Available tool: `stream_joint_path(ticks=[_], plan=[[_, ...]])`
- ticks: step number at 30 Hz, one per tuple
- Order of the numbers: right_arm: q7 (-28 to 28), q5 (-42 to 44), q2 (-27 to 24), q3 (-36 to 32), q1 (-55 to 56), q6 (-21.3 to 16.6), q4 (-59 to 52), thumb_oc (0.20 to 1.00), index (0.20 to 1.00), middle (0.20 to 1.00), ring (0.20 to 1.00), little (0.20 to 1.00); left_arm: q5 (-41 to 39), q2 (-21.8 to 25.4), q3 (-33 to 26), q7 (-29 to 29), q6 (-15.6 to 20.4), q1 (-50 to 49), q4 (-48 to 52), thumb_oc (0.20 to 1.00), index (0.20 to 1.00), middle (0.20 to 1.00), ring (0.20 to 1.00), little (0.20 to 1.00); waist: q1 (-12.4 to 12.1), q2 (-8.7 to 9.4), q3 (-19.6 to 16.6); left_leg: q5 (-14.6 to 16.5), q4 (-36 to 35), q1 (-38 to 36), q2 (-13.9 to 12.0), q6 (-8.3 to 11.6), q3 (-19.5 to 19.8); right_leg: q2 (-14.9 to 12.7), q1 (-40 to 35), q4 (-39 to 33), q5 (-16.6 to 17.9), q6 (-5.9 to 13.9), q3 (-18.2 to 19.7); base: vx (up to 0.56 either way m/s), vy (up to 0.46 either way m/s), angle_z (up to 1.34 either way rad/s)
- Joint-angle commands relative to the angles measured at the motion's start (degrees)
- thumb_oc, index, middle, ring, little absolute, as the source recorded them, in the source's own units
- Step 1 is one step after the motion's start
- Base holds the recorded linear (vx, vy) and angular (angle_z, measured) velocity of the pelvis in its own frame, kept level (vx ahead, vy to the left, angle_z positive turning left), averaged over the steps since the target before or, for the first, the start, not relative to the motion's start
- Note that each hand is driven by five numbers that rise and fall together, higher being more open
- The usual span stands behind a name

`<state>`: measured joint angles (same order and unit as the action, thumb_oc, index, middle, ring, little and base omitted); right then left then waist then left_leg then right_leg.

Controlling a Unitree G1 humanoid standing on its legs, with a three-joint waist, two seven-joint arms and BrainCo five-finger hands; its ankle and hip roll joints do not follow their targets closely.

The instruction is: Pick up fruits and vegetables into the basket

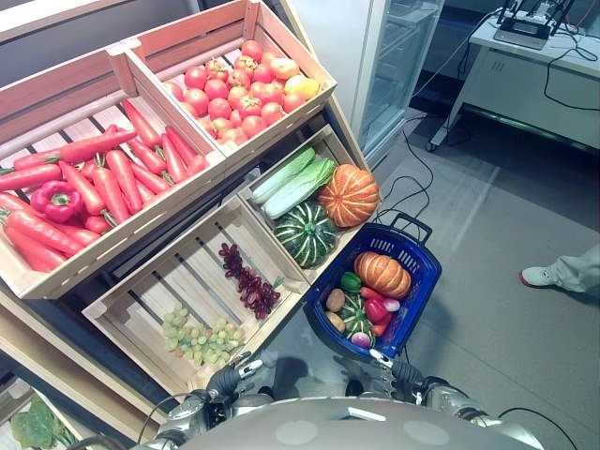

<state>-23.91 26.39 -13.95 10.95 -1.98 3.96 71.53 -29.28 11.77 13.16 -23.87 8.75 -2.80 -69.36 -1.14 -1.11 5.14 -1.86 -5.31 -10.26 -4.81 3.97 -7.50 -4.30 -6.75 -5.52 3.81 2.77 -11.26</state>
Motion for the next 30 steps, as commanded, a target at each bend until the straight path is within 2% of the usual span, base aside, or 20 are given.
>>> stream_joint_path(ticks=[1, 14, 18, 21, 24, 25, 26, 30], plan=[[-1.1, -0.3, 2.5, 1.2, -1.8, 2.3, 5.2, 1.000, 1.000, 1.000, 1.000, 1.000, 1.0, -1.7, -0.9, 0.3, 0.0, 4.3, -4.3, 1.000, 1.000, 1.000, 1.000, 1.000, 1.0, 0.91, 3.0, 2.2, 0.6, 0.6, 4.3, -3.35, 0.3, -1.3, -2.1, 2.7, -2.7, 1.94, -1.5, 0.00, 0.000, 0.00], [-1.4, -0.3, 2.6, 1.1, -1.7, 2.0, 5.2, 1.000, 1.000, 1.000, 1.000, 1.000, 0.5, -1.7, -1.1, 0.1, 0.8, 4.3, -4.3, 1.000, 1.000, 1.000, 1.000, 1.000, 1.0, 0.92, 3.0, 2.1, 0.6, 0.6, 4.2, -3.27, 0.2, -1.2, -2.0, 2.7, -2.6, 1.95, -1.5, 0.00, 0.000, 0.00], [-1.4, 0.0, 2.4, 1.4, -1.9, 1.2, 4.9, 1.000, 1.000, 1.000, 1.000, 1.000, 1.8, -1.7, -0.5, 1.5, 2.4, 4.4, -4.1, 1.000, 1.000, 1.000, 1.000, 1.000, 1.0, 0.85, 3.1, 2.0, 0.5, 0.8, 4.2, -3.25, 0.3, -1.3, -1.9, 2.7, -2.6, 1.97, -1.5, 0.00, 0.000, 0.00], [-0.9, 0.1, 2.4, 1.4, -1.9, 0.2, 4.8, 1.000, 1.000, 1.000, 1.000, 1.000, 4.1, -1.5, 0.0, 4.3, 5.4, 4.5, -3.8, 1.000, 1.000, 1.000, 1.000, 1.000, 1.1, 0.81, 3.2, 2.0, 0.6, 0.8, 4.3, -3.24, 0.3, -1.3, -1.8, 2.8, -2.7, 1.99, -1.4, 0.00, 0.000, 0.00], [-0.1, -0.3, 2.1, 1.6, -2.1, -1.9, 4.4, 1.000, 1.000, 1.000, 1.000, 1.000, 8.4, -1.0, 1.1, 10.4, 11.1, 4.9, -3.1, 1.000, 1.000, 1.000, 1.000, 1.000, 1.1, 0.69, 3.5, 2.0, 0.7, 1.0, 4.2, -3.17, 0.2, -1.2, -1.6, 2.9, -2.8, 1.99, -1.3, 0.00, 0.000, 0.00], [-0.2, -0.3, 2.0, 1.7, -2.1, -2.2, 4.4, 1.000, 1.000, 1.000, 1.000, 1.000, 8.6, -0.9, 1.2, 11.1, 11.4, 5.0, -3.0, 1.000, 1.000, 1.000, 1.000, 1.000, 1.1, 0.68, 3.5, 2.0, 0.7, 1.0, 4.2, -3.17, 0.2, -1.2, -1.6, 3.0, -2.8, 1.99, -1.2, 0.00, 0.000, 0.00], [-0.1, 0.3, 1.9, 1.9, -2.2, -3.1, 3.9, 1.000, 1.000, 1.000, 1.000, 1.000, 10.0, -0.5, 1.8, 14.5, 14.1, 5.2, -2.3, 1.000, 1.000, 1.000, 1.000, 1.000, 1.2, 0.63, 3.8, 1.9, 0.7, 1.1, 4.2, -3.16, 0.3, -1.2, -1.4, 3.1, -2.8, 1.98, -1.1, 0.00, 0.000, 0.00], [0.7, 3.2, 1.1, 1.7, -2.5, -5.4, 1.8, 1.000, 1.000, 1.000, 1.000, 1.000, 14.9, 1.1, 2.5, 22.9, 19.1, 5.8, 1.3, 1.000, 1.000, 1.000, 1.000, 1.000, 1.2, 0.53, 4.5, 1.8, 0.9, 1.5, 4.1, -3.13, 0.5, -1.0, -0.9, 3.5, -2.9, 1.97, -0.7, 0.00, 0.000, 0.00]])
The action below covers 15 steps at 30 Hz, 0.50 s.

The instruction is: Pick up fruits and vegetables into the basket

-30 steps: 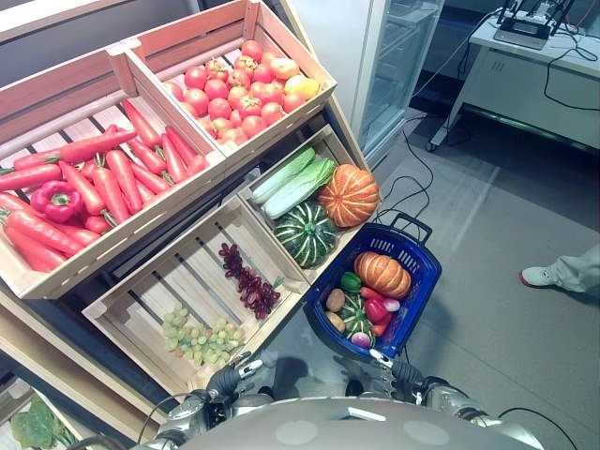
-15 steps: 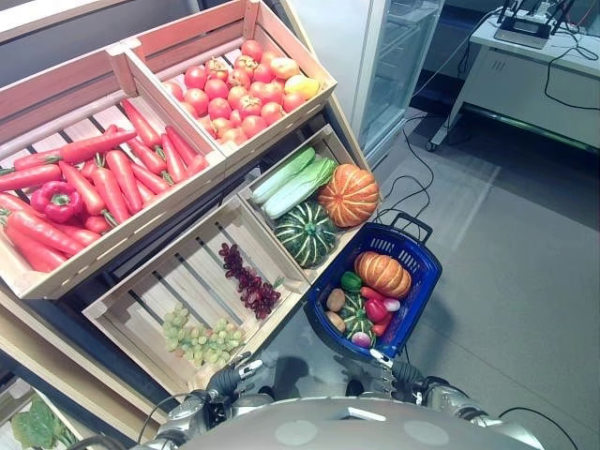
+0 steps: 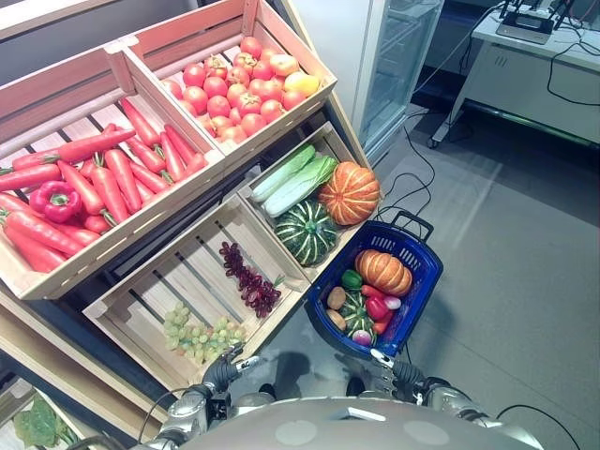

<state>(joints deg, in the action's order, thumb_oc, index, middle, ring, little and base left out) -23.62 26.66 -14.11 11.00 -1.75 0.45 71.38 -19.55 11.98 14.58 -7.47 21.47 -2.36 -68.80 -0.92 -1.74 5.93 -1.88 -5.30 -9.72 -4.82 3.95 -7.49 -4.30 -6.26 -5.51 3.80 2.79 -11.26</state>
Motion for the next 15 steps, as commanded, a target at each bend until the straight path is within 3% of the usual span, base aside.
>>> stream_joint_path(ticks=[1, 3, 4, 6, 8, 13, 15], plan=[[0.9, 3.9, 0.9, 1.4, -2.7, -2.6, 0.6, 1.000, 1.000, 1.000, 1.000, 1.000, 7.1, 1.9, 1.1, 9.3, 6.7, 5.6, 3.3, 1.000, 1.000, 1.000, 1.000, 1.000, 1.0, 1.18, 4.0, 1.7, 0.9, 1.2, 4.1, -3.10, 0.5, -1.1, -1.2, 3.7, -2.9, 1.94, -0.7, 0.00, 0.000, 0.00], [1.0, 4.4, 0.7, 1.3, -2.6, -2.9, 0.1, 1.000, 1.000, 1.000, 1.000, 1.000, 7.9, 2.2, 1.1, 10.5, 7.0, 5.6, 4.1, 1.000, 1.000, 1.000, 1.000, 1.000, 1.0, 1.19, 4.1, 1.7, 0.9, 1.2, 4.1, -3.11, 0.5, -1.1, -1.1, 3.7, -2.9, 1.93, -0.6, 0.02, -0.011, 0.00], [1.9, 6.2, 0.1, 0.6, -2.2, -4.2, -2.1, 1.000, 1.000, 1.000, 1.000, 1.000, 14.3, 4.1, 1.4, 16.7, 6.9, 5.6, 7.9, 1.000, 1.000, 1.000, 1.000, 1.000, 0.9, 1.14, 4.4, 1.6, 0.9, 1.4, 3.9, -3.10, 0.5, -1.2, -0.9, 4.1, -3.0, 1.94, -0.7, 0.06, -0.030, 0.00], [2.5, 7.4, -0.4, 0.1, -1.4, -4.7, -4.4, 1.000, 1.000, 1.000, 1.000, 1.000, 18.0, 5.8, 1.5, 19.6, 7.0, 5.3, 11.2, 1.000, 1.000, 1.000, 1.000, 1.000, 1.1, 1.15, 4.5, 1.5, 0.8, 1.6, 3.7, -3.10, 0.3, -1.3, -0.7, 4.4, -3.0, 1.99, -0.7, 0.07, -0.029, 0.01], [3.4, 8.3, -1.2, -0.6, 0.1, -5.4, -8.4, 1.000, 1.000, 1.000, 1.000, 1.000, 27.1, 8.5, 2.3, 29.0, 4.6, 4.7, 15.8, 1.000, 1.000, 1.000, 1.000, 1.000, 1.6, 0.98, 4.8, 1.4, 0.9, 1.9, 3.5, -3.07, 0.0, -1.4, -0.1, 5.0, -3.3, 2.01, -0.7, 0.08, -0.013, 0.01], [5.1, 9.4, -2.9, -0.7, 1.2, -6.2, -14.1, 1.000, 1.000, 1.000, 1.000, 1.000, 36.2, 12.0, 3.7, 39.4, -0.8, 5.2, 20.7, 1.000, 1.000, 1.000, 1.000, 1.000, 2.4, 0.05, 5.8, 1.0, 1.3, 3.5, 3.3, -2.98, 0.1, -1.9, 2.3, 7.3, -4.2, 1.75, -0.7, 0.02, 0.026, -0.01], [5.9, 10.2, -4.0, -0.7, 0.8, -6.2, -17.0, 1.000, 1.000, 1.000, 1.000, 1.000, 40.7, 13.2, 4.4, 44.0, -5.0, 6.7, 21.9, 1.000, 1.000, 1.000, 1.000, 1.000, 2.8, -0.57, 6.9, 0.7, 1.9, 5.3, 3.3, -2.88, 0.5, -2.2, 4.7, 9.4, -4.9, 1.36, -0.6, -0.06, 0.050, -0.03]])
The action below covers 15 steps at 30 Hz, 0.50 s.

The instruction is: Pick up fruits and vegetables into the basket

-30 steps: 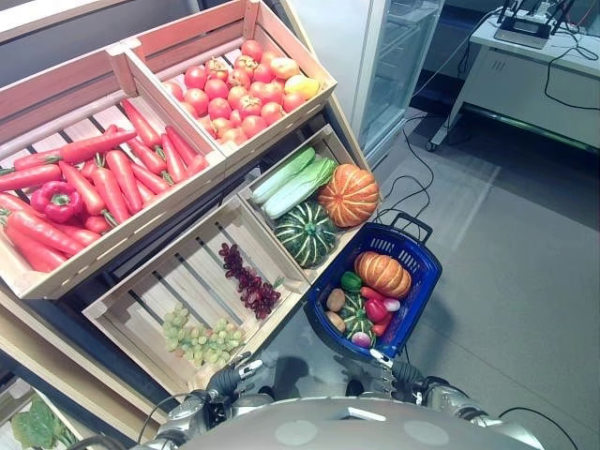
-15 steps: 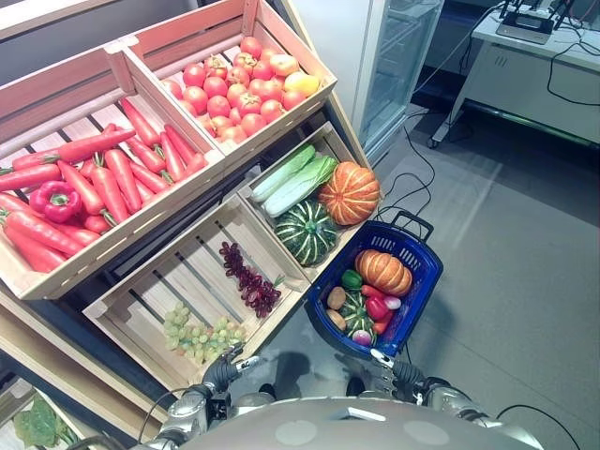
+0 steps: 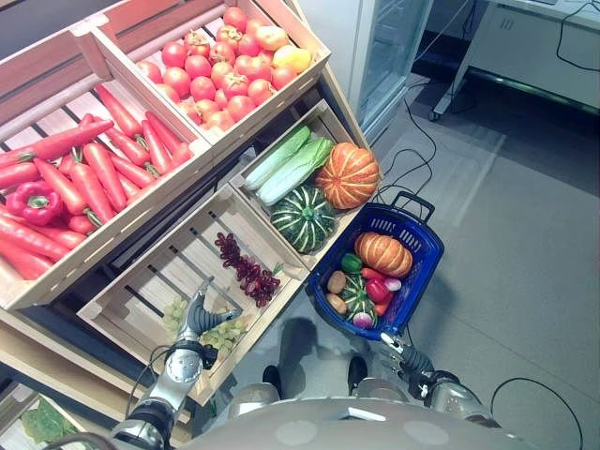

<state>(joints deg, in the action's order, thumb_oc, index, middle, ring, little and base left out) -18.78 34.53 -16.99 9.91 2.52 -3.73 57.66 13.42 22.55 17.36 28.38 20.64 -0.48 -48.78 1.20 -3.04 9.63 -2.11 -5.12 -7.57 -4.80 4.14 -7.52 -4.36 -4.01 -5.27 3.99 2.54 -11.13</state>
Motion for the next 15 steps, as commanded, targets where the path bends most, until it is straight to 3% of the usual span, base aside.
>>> stream_joint_path(ticks=[1, 3, 8, 10, 15], plan=[[1.7, 2.9, -1.9, 0.6, -3.9, -2.0, -5.1, 1.000, 1.000, 1.000, 1.000, 1.000, 10.6, 3.5, 2.4, 9.8, -7.1, 6.3, 2.8, 1.000, 1.000, 1.000, 1.000, 1.000, 1.0, 0.35, 4.2, 0.7, 2.3, 4.5, 3.2, -2.95, 0.7, -2.2, 4.3, 10.6, -5.5, 1.34, -0.7, -0.16, 0.056, 0.01], [2.8, 3.9, -3.4, 1.0, -5.2, -1.6, -8.5, 1.000, 1.000, 1.000, 1.000, 1.000, 15.4, 4.7, 4.4, 12.8, -12.3, 9.2, 3.3, 1.000, 1.000, 1.000, 1.000, 1.000, 1.8, -0.30, 6.2, 0.0, 3.2, 7.2, 3.3, -2.69, 1.0, -2.3, 7.8, 12.9, -6.0, 0.93, -0.4, -0.20, 0.051, 0.04], [3.7, 5.4, -5.4, 2.2, -6.6, -1.6, -12.3, 1.000, 1.000, 1.000, 1.000, 1.000, 14.4, 5.9, 6.2, 15.3, -15.4, 12.7, 3.1, 1.000, 1.000, 1.000, 1.000, 1.000, 3.0, -0.99, 8.9, -0.7, 4.2, 10.5, 3.3, -2.29, 0.7, -2.5, 11.5, 14.6, -6.2, 0.69, 0.1, -0.09, 0.013, -0.01], [4.2, 6.2, -6.3, 3.1, -7.4, -1.7, -14.0, 1.000, 1.000, 1.000, 1.000, 1.000, 19.9, 7.0, 7.5, 19.9, -18.3, 14.7, 2.9, 1.000, 1.000, 1.000, 1.000, 1.000, 3.5, -1.24, 10.4, -1.0, 5.2, 12.5, 3.4, -2.02, 0.6, -2.6, 13.7, 15.6, -6.3, 0.50, 0.5, -0.10, 0.020, -0.05], [5.1, 7.5, -7.7, 5.6, -10.1, -2.8, -15.1, 1.000, 1.000, 1.000, 1.000, 1.000, 28.1, 9.1, 11.9, 23.7, -24.7, 20.2, 2.9, 1.000, 1.000, 1.000, 1.000, 1.000, 4.0, -1.50, 12.8, -1.1, 9.0, 17.6, 3.5, -1.69, 0.1, -2.6, 18.9, 19.2, -6.7, -0.02, 1.2, -0.08, 0.003, -0.11]])
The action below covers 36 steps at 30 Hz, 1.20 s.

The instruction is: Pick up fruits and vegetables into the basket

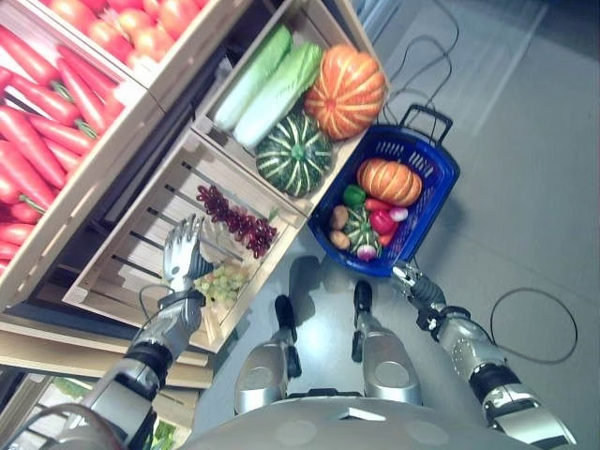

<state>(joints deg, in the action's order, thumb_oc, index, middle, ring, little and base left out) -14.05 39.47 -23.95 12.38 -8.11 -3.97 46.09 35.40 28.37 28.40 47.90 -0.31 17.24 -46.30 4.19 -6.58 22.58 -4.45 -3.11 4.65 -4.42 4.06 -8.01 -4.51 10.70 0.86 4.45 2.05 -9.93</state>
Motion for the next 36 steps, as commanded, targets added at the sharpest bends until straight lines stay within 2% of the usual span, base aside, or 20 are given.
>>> stream_joint_path(ticks=[1, 9, 14, 17, 23, 30, 36], plan=[[0.7, 3.2, -0.8, 3.6, -0.1, -2.7, -3.7, 1.000, 1.000, 1.000, 1.000, 1.000, 7.3, 3.5, 1.9, 3.9, -5.0, 3.6, 0.3, 1.000, 1.000, 1.000, 1.000, 1.000, 1.0, 2.08, 0.2, 1.3, 7.5, 6.2, 3.1, -1.64, 0.5, -2.5, 4.9, 13.6, -7.3, 0.41, 0.0, -0.06, -0.044, -0.03], [4.0, 6.5, -0.7, 6.7, -5.3, -2.8, -7.0, 1.000, 1.000, 1.000, 1.000, 1.000, 15.3, 6.4, 6.4, 3.7, -10.9, 12.0, -1.3, 1.000, 1.000, 1.000, 1.000, 1.000, 1.6, 3.59, 4.0, 1.5, 11.9, 13.0, 2.9, -1.59, -0.5, -1.9, 11.6, 17.5, -7.2, 0.39, 0.7, -0.07, -0.060, -0.02], [5.8, 8.0, -0.4, 8.0, -7.9, -2.8, -8.4, 1.000, 1.000, 1.000, 1.000, 1.000, 17.5, 7.4, 8.7, 1.6, -11.6, 16.1, -2.1, 1.000, 1.000, 1.000, 1.000, 1.000, 2.2, 3.80, 5.7, 1.2, 13.2, 16.2, 2.5, -1.51, -1.1, -1.2, 14.9, 19.1, -7.1, 0.34, 1.5, -0.04, -0.027, -0.02], [7.1, 9.0, -0.5, 8.3, -9.4, -2.7, -9.9, 1.000, 1.000, 1.000, 1.000, 1.000, 19.5, 7.8, 10.3, -2.3, -11.5, 19.0, -2.2, 1.000, 1.000, 1.000, 1.000, 1.000, 2.7, 3.73, 6.7, 1.1, 14.5, 18.7, 2.5, -1.35, -1.2, -0.7, 17.4, 20.4, -7.0, 0.26, 2.0, -0.04, -0.012, -0.01], [8.8, 9.7, -1.4, 8.4, -11.2, -2.4, -13.5, 1.000, 1.000, 1.000, 1.000, 1.000, 17.0, 8.6, 12.5, -9.1, -12.0, 22.2, -4.1, 1.000, 1.000, 1.000, 1.000, 1.000, 3.7, 3.66, 7.2, 1.2, 16.3, 22.4, 2.4, -1.06, -1.7, -0.2, 21.1, 21.4, -6.7, 0.28, 2.7, -0.01, -0.001, -0.07], [9.8, 10.7, -2.9, 7.7, -11.4, -3.1, -17.2, 1.000, 1.000, 1.000, 1.000, 1.000, 11.7, 8.3, 11.9, -10.9, -12.9, 22.6, -7.4, 1.000, 1.000, 1.000, 1.000, 1.000, 4.8, 3.44, 7.2, 1.2, 18.6, 26.6, 2.2, -0.68, -2.3, 0.1, 25.3, 22.8, -6.5, 0.07, 3.7, 0.00, 0.020, -0.05], [10.6, 11.0, -3.4, 6.5, -11.3, -3.8, -19.6, 1.000, 1.000, 1.000, 1.000, 1.000, 11.5, 9.0, 10.5, -12.2, -13.9, 23.4, -10.0, 1.000, 1.000, 1.000, 1.000, 1.000, 5.3, 3.78, 7.2, 1.6, 21.0, 30.6, 1.8, -0.52, -2.5, 0.4, 28.9, 24.6, -6.5, -0.07, 4.2, 0.01, 0.002, -0.05]])
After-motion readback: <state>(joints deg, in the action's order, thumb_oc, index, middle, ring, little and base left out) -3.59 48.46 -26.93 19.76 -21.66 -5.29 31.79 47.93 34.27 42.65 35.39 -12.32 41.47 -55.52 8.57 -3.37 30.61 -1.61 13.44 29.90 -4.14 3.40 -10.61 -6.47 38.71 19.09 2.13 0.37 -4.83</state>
